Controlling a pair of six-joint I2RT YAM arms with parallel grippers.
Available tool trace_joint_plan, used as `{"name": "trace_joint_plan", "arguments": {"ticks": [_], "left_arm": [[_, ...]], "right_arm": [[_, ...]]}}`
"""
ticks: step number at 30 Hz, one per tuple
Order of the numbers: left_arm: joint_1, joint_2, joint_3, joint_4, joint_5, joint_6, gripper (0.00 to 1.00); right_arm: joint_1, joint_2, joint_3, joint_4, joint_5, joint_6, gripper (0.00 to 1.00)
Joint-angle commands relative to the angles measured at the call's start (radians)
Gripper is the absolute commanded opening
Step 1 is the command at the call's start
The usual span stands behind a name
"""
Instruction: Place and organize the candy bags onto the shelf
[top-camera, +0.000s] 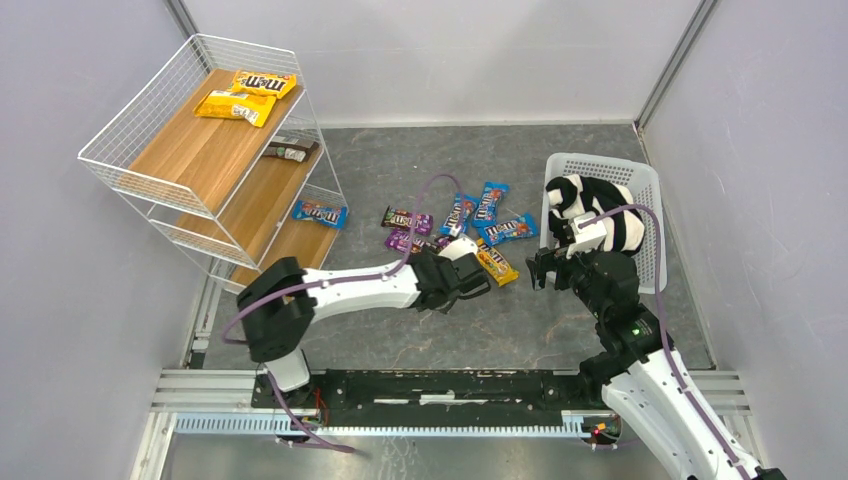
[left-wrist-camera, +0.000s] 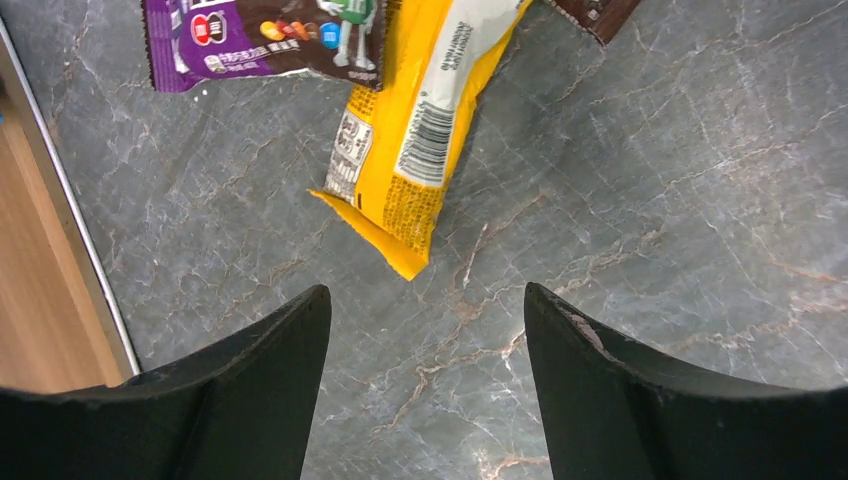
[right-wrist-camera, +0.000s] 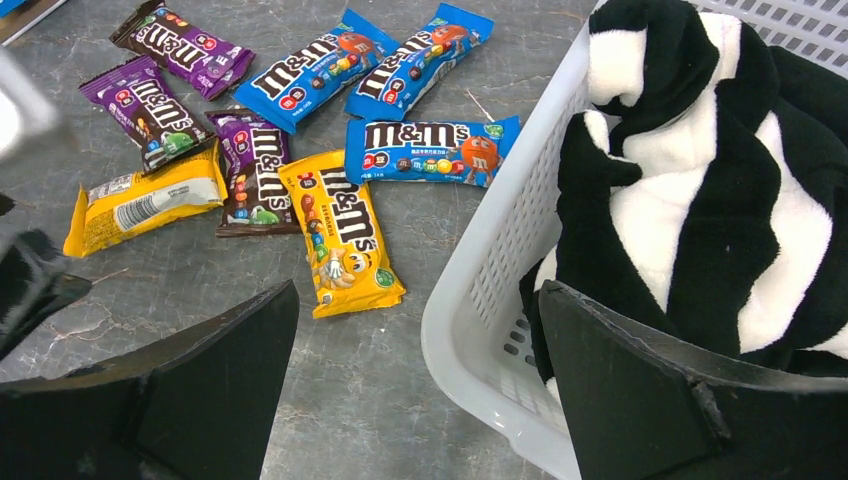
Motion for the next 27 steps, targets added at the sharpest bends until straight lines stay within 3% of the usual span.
{"name": "trace_joint_plan", "arguments": {"ticks": [1, 4, 11, 20, 27], "left_arm": [[-0.019, 0.090, 0.095, -0.069, -0.095, 0.095, 0.77], [-0.022, 0.141, 0.112, -0.081, -0.129, 0.108, 0.67], [-0.021, 0.229, 0.146, -0.084, -0.189, 0.124, 0.59], [-0.006, 0.318, 0.180, -0.051, -0.228, 0.172, 0.59], [0.011, 0.342, 0.189, -0.027, -0.209, 0.183, 0.49]], "right_arm": [[0.004, -0.009, 0.018, 0.029, -0.007, 0.005, 0.98], [0.004, -0.011, 0.018, 0.028, -0.007, 0.006, 0.98], [0.006, -0.015, 0.016, 0.029, -0.009, 0.006, 0.98], [0.005, -0.022, 0.013, 0.030, -0.009, 0.007, 0.98], [0.004, -0.026, 0.013, 0.029, -0.007, 0.007, 0.98]]}}
